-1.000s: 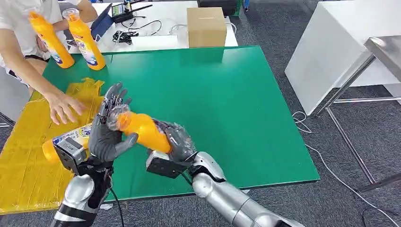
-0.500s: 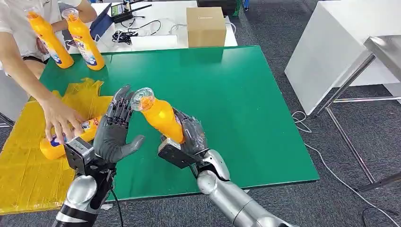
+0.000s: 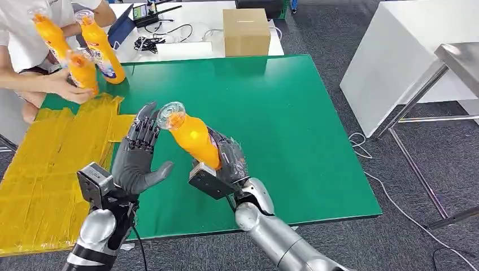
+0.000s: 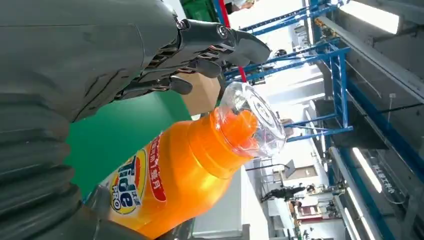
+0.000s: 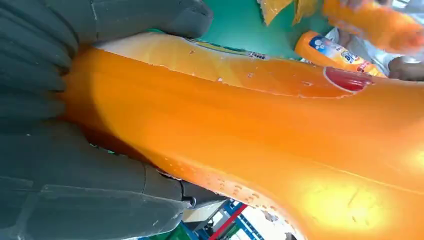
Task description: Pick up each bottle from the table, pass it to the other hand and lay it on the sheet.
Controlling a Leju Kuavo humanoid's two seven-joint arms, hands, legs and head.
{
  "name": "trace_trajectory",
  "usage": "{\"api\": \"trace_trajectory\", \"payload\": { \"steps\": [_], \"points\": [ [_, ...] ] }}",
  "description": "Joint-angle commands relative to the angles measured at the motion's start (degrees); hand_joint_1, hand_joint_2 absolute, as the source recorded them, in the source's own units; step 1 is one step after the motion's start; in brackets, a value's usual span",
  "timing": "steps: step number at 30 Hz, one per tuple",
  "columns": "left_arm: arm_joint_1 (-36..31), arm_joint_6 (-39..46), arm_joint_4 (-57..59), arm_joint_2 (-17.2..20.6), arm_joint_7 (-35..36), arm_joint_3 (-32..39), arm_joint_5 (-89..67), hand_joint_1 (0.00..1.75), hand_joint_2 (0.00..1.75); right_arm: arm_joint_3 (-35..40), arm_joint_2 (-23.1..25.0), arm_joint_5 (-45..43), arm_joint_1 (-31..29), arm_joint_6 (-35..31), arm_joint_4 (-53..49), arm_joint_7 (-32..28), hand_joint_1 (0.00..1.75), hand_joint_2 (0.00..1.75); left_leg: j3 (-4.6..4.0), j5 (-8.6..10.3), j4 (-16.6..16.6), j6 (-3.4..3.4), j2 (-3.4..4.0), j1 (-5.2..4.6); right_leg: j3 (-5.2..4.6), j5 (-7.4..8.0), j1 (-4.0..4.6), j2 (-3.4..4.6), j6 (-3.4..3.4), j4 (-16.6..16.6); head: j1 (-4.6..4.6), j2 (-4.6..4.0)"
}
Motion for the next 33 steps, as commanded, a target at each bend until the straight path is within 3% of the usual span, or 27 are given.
{"api": "trace_trajectory", "payload": {
  "steps": [1,9,21,27,33],
  "points": [
    [-2.82,0.29,5.31,0.57,0.65,-1.06,0.2,0.0,1.75,2.54,0.41,-0.49,-0.27,0.82,-1.6,-3.55,1.75,1.75,0.33,-0.13,-0.04,-0.06,-0.02,-0.02,0.32,-0.15,-0.01,-0.09,0.01,-0.01,0.0,0.0],
    [-6.81,-0.5,11.44,0.34,1.99,0.16,3.72,0.0,1.75,10.62,-0.74,0.55,0.84,-0.54,-5.28,-9.93,1.75,1.75,0.23,-0.07,-0.04,-0.04,-0.04,0.01,0.22,-0.1,0.0,-0.09,0.01,-0.02,0.0,0.0],
    [-8.04,-0.17,14.82,-0.07,2.14,-0.81,4.31,0.0,1.75,14.6,-0.75,0.31,-0.46,0.17,-3.16,-9.57,1.75,1.75,0.2,-0.08,-0.04,-0.04,-0.02,0.0,0.23,-0.09,0.01,-0.06,0.01,-0.03,0.0,0.0],
    [-7.66,4.17,14.39,-0.2,0.9,-3.12,-0.83,0.0,1.75,15.88,-1.0,-0.14,-1.5,0.29,-2.0,-9.01,1.75,1.75,0.44,-0.17,-0.05,-0.07,-0.01,-0.02,0.45,-0.19,-0.01,-0.08,0.01,-0.01,0.0,0.0],
    [-8.52,0.1,16.38,1.07,2.6,-2.85,2.85,0.0,1.75,17.89,-2.69,-1.18,-1.02,2.49,-6.6,-10.92,1.75,1.75,0.31,-0.15,-0.03,-0.05,0.03,0.0,0.32,-0.14,-0.01,-0.03,0.02,-0.01,0.0,0.0]
  ]
}}
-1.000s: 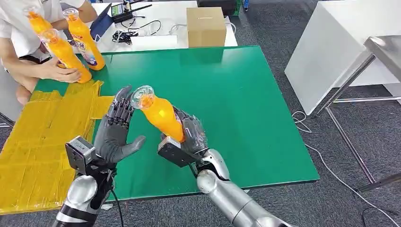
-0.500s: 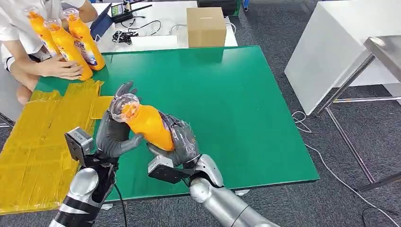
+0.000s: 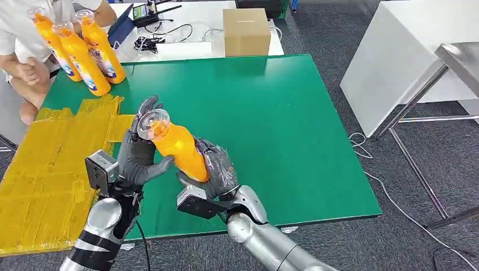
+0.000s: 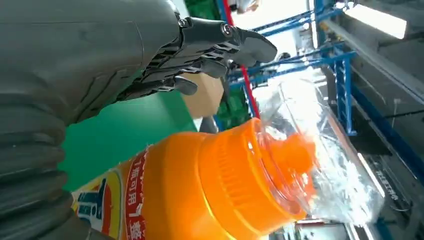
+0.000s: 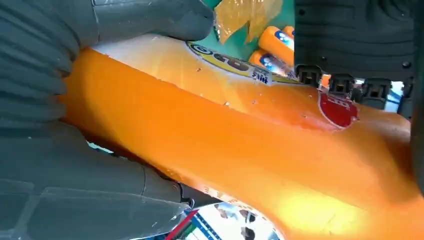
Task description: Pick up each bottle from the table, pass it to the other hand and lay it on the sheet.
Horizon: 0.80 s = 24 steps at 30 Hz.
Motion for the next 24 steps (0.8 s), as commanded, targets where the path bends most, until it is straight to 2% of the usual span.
{"api": "trace_trajectory", "payload": {
  "steps": [1,24],
  "points": [
    [-3.88,-2.92,8.62,1.4,2.86,-1.51,2.96,0.0,1.75,10.15,-2.64,0.77,-2.26,2.6,-3.47,-3.27,1.75,1.75,0.29,-0.12,-0.04,-0.04,0.04,-0.03,0.28,-0.12,-0.03,-0.02,0.02,-0.02,0.0,0.0],
    [-1.5,-4.28,7.41,2.45,3.65,-0.63,1.21,0.0,1.75,2.02,-3.44,-0.09,-2.02,-2.98,-3.62,-1.63,1.75,1.75,0.3,-0.12,-0.05,-0.05,0.1,-0.04,0.28,-0.1,-0.03,0.04,0.01,-0.02,0.0,0.0]
  ]
}}
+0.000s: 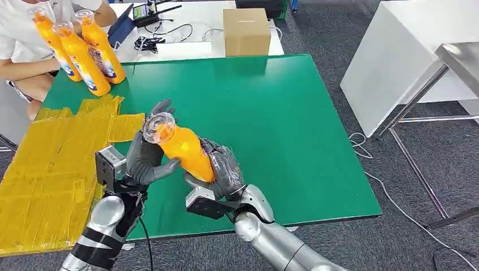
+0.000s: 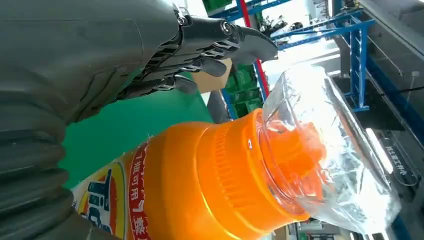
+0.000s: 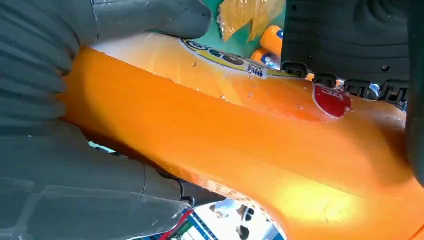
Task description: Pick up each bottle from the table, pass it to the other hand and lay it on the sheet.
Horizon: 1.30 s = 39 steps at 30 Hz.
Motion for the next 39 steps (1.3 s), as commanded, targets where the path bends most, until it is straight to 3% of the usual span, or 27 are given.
{"api": "trace_trajectory", "payload": {
  "steps": [1,20,29,39],
  "points": [
    [0.27,0.93,3.95,1.79,1.43,0.21,-1.92,0.0,1.75,0.91,-0.69,1.5,-1.98,-1.54,-1.81,-1.12,1.75,1.75,0.19,-0.06,-0.05,-0.03,0.1,-0.05,0.14,-0.05,-0.04,0.06,0.02,-0.02,0.0,0.0],
    [3.72,1.03,-0.14,1.88,3.8,1.15,-1.39,0.0,1.75,-1.8,-0.9,4.94,-1.92,-2.28,-1.94,0.66,1.75,1.75,0.22,-0.11,-0.01,-0.04,0.07,0.0,0.19,-0.09,0.0,0.01,0.02,-0.02,0.02,0.0],
    [3.93,0.83,-1.98,1.51,3.38,1.38,-0.54,0.0,1.75,0.02,-1.03,6.25,-3.81,2.06,1.13,2.82,1.75,1.75,0.28,-0.13,-0.01,-0.04,0.06,-0.03,0.25,-0.12,-0.02,0.0,0.02,0.01,0.0,0.0],
    [7.92,2.29,-7.84,2.33,2.18,4.22,-0.54,0.0,1.75,-4.97,-1.31,9.31,-3.13,-3.18,2.8,7.54,1.75,1.75,0.22,-0.09,-0.04,-0.03,0.08,-0.02,0.19,-0.07,-0.02,0.03,0.02,-0.04,0.0,0.0]
  ]
}}
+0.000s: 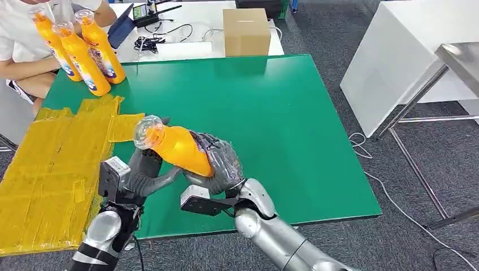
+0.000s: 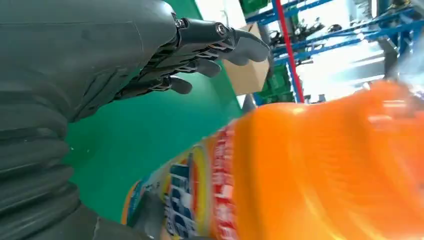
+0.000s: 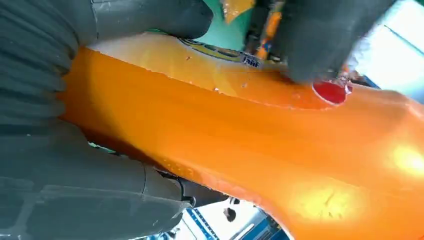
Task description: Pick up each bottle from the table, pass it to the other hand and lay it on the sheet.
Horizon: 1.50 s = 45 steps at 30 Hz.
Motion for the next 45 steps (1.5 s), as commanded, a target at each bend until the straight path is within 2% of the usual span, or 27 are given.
{"api": "trace_trajectory", "payload": {
  "steps": [1,2,4,5,10,11,13,15,19,25,30,39,45],
  "points": [
    [2.13,1.02,-3.59,1.61,-0.29,3.14,-0.15,0.0,1.75,-2.95,-1.13,0.47,-2.22,-3.3,4.44,2.49,1.75,1.75,0.14,-0.06,-0.04,-0.02,0.06,-0.02,0.12,-0.04,-0.02,0.02,0.02,-0.04,0.0,0.0],
    [3.21,1.18,-5.06,1.65,-0.08,3.61,-0.71,0.0,1.75,-6.2,-0.72,0.88,-1.48,-5.92,4.28,4.73,1.75,1.75,0.36,-0.16,-0.04,-0.04,0.09,-0.03,0.33,-0.13,-0.02,0.02,0.03,-0.04,0.0,0.0],
    [3.91,1.08,-5.84,1.64,0.11,3.63,-1.1,0.0,1.75,-7.78,-1.27,0.94,-1.52,-6.11,4.36,5.19,1.75,1.75,0.16,-0.06,-0.04,-0.02,0.03,-0.01,0.15,-0.05,-0.01,-0.01,0.02,-0.05,0.0,0.0],
    [4.56,0.55,-6.85,1.67,0.72,3.45,-1.84,0.0,1.75,-11.04,-0.65,0.64,-1.12,-6.97,4.42,5.85,1.75,1.75,0.32,-0.14,-0.03,-0.03,0.04,-0.02,0.31,-0.13,-0.01,-0.03,0.03,-0.05,0.0,0.0],
    [4.75,0.02,-6.96,1.32,1.55,2.7,-2.6,0.0,1.75,-14.18,-0.32,1.07,-1.37,-7.5,5.0,5.92,1.75,1.75,0.16,-0.06,-0.03,-0.02,0.0,-0.03,0.15,-0.07,-0.02,-0.03,0.02,-0.04,0.0,0.0],
    [4.58,-0.23,-6.6,1.1,1.92,2.38,-2.81,0.0,1.75,-14.98,0.04,0.94,-1.08,-7.58,4.08,4.86,1.75,1.75,0.33,-0.13,-0.05,-0.04,0.01,-0.04,0.32,-0.13,-0.03,-0.05,0.03,-0.05,0.0,0.0],
    [4.28,-0.39,-6.02,0.95,2.23,2.21,-2.8,0.0,1.75,-15.11,0.22,0.03,-0.57,-6.6,2.68,3.29,1.75,1.75,0.15,-0.06,-0.03,-0.03,-0.01,-0.03,0.15,-0.06,-0.01,-0.05,0.02,-0.04,0.0,0.0],
    [2.87,-0.72,-3.92,0.81,2.71,2.34,-1.79,0.0,1.75,-14.02,0.11,-4.28,0.4,-1.13,-0.36,0.57,1.75,1.75,0.21,-0.09,-0.03,-0.05,-0.02,-0.03,0.2,-0.1,-0.01,-0.07,0.02,-0.03,0.0,0.0],
    [1.8,-1.19,-2.62,0.86,2.4,2.34,-0.86,0.0,1.75,-12.64,-0.22,-6.48,0.47,2.47,-0.96,-0.19,1.75,1.75,0.18,-0.07,-0.03,-0.05,-0.05,-0.01,0.17,-0.09,0.0,-0.11,0.01,-0.03,0.0,0.0],
    [0.36,-2.5,-2.21,1.57,1.58,1.16,1.22,0.0,1.75,-8.46,-1.24,-14.92,-0.75,16.12,-0.35,-4.69,1.75,1.75,0.18,-0.07,-0.02,-0.03,0.01,0.0,0.15,-0.06,0.0,-0.05,0.03,-0.03,0.0,0.0],
    [-0.44,-2.52,-1.55,1.63,1.36,1.02,2.06,0.0,1.75,-5.38,-1.47,-15.5,-0.67,19.47,-1.53,-5.97,1.75,1.75,0.31,-0.13,0.0,-0.04,-0.02,0.0,0.28,-0.14,0.0,-0.1,0.03,-0.01,0.0,0.0],
    [-1.44,-2.49,-0.36,1.02,1.07,0.87,2.94,0.0,1.75,2.21,-2.5,-11.36,-2.24,22.44,-3.54,-8.16,1.75,1.75,0.25,-0.11,0.0,-0.05,0.0,-0.01,0.23,-0.12,-0.01,-0.07,0.02,0.0,0.0,0.0],
    [-2.16,-2.63,0.41,0.62,0.95,0.71,3.38,0.0,1.75,7.07,-2.14,-8.91,-4.3,23.58,-3.92,-7.59,1.75,1.75,0.3,-0.14,0.01,-0.04,0.02,-0.02,0.26,-0.14,-0.02,-0.05,0.03,0.01,0.02,0.0]
  ]
}}
